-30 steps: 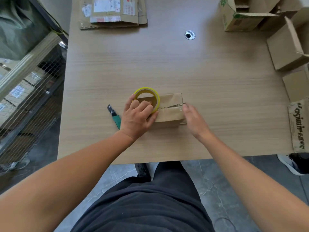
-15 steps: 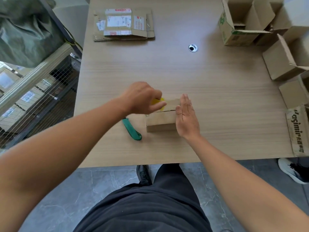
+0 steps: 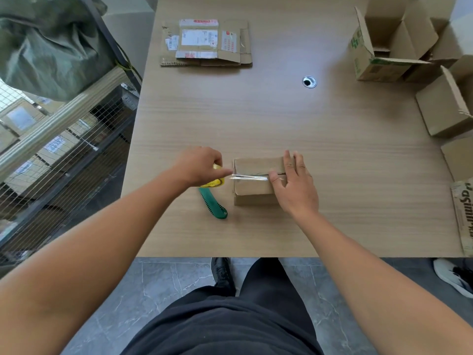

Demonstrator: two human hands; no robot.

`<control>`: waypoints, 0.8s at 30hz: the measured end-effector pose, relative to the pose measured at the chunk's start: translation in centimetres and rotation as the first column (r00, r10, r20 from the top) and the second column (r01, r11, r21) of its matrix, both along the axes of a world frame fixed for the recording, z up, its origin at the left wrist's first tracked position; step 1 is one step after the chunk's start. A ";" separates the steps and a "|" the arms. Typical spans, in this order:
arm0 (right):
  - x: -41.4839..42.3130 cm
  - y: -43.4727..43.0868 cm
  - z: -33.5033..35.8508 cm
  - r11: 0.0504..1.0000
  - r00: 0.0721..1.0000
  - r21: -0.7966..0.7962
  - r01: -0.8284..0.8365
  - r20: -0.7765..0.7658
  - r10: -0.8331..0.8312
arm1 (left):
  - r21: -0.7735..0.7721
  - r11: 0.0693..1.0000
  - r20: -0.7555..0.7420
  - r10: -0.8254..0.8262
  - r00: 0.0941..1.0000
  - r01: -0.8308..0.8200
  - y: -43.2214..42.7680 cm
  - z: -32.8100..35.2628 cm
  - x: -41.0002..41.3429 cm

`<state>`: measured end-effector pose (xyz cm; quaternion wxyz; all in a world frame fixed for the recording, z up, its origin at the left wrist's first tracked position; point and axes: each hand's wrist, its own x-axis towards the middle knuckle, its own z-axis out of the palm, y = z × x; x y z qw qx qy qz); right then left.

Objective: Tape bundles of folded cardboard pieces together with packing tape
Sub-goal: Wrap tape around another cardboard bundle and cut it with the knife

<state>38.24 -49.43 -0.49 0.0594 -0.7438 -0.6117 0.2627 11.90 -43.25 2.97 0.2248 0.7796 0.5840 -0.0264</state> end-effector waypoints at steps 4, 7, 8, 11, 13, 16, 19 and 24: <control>0.0 0.4 -0.2 1.000 0.999 0.019 -0.007 0.054 0.006 | -0.042 0.997 0.060 0.072 0.996 -0.069 -0.9 -2.3 0.0; 0.1 0.7 -0.3 1.000 0.999 0.003 0.009 0.038 -0.010 | -0.013 0.999 0.159 0.048 0.986 -0.046 -1.3 -2.8 0.2; 0.0 0.8 -0.4 1.000 0.999 0.007 0.005 0.051 -0.005 | 0.019 1.000 0.168 0.014 0.986 -0.018 -1.4 -2.9 0.2; 0.2 0.9 -0.8 0.996 0.986 0.072 -0.044 0.161 0.032 | 0.089 0.993 0.189 -0.097 0.977 0.082 -1.5 -3.2 0.4; 0.5 2.3 -1.0 0.994 0.983 0.086 -0.062 0.179 0.046 | 0.114 0.987 0.213 -0.138 0.967 0.116 -0.7 -3.4 0.8; 1.9 5.5 -0.5 0.989 0.984 0.131 -0.067 0.171 0.044 | 0.155 0.982 0.202 -0.141 0.969 0.111 1.7 -3.3 2.1; 2.3 5.0 0.0 0.822 0.964 0.510 -0.254 0.206 0.170 | 0.166 0.981 0.185 -0.133 0.974 0.102 4.2 -3.1 3.3; -5.7 -3.4 -3.9 0.783 0.854 0.428 -0.451 -0.047 0.518 | 0.183 0.968 0.135 -0.200 0.970 0.174 6.7 -3.1 4.8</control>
